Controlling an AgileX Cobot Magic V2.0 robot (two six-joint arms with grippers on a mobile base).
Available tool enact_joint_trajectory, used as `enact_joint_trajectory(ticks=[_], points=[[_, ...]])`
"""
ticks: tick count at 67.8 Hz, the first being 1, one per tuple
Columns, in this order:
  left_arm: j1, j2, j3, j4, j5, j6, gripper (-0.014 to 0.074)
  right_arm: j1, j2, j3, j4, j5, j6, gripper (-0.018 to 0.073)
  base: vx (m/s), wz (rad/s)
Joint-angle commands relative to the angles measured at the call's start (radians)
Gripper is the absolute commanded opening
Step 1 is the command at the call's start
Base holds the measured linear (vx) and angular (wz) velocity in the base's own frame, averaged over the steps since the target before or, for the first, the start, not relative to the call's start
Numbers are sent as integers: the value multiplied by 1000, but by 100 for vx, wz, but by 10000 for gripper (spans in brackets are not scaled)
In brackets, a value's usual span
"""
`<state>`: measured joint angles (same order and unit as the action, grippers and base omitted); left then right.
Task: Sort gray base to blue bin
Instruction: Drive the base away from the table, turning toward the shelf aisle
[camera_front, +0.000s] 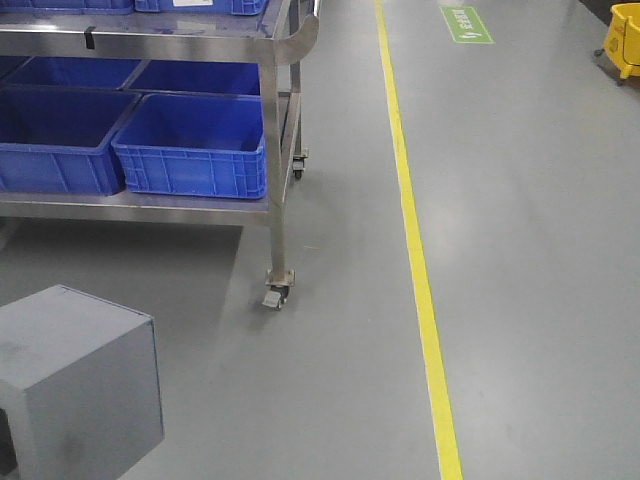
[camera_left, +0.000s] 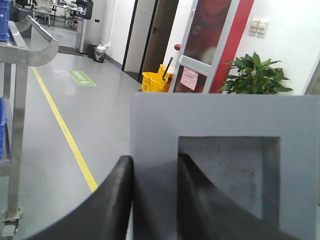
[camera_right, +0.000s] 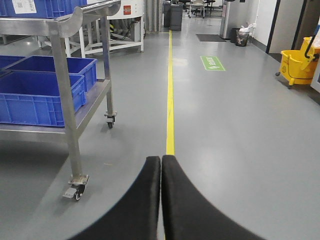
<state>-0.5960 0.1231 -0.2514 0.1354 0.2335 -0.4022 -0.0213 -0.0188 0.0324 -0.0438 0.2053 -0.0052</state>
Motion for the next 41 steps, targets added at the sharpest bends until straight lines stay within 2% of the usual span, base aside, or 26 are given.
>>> enact_joint_trajectory(ticks=[1, 26, 41], points=[[-6, 8, -30, -7, -109, -4, -7, -5, -7, 4, -9, -81, -7, -5, 38, 5], [-6, 8, -30, -7, -109, -4, -7, -6, -7, 4, -9, -79, -7, -5, 36, 4], [-6, 8, -30, -7, -109, -4, -7, -6, -7, 4, -9, -79, -7, -5, 31, 42]])
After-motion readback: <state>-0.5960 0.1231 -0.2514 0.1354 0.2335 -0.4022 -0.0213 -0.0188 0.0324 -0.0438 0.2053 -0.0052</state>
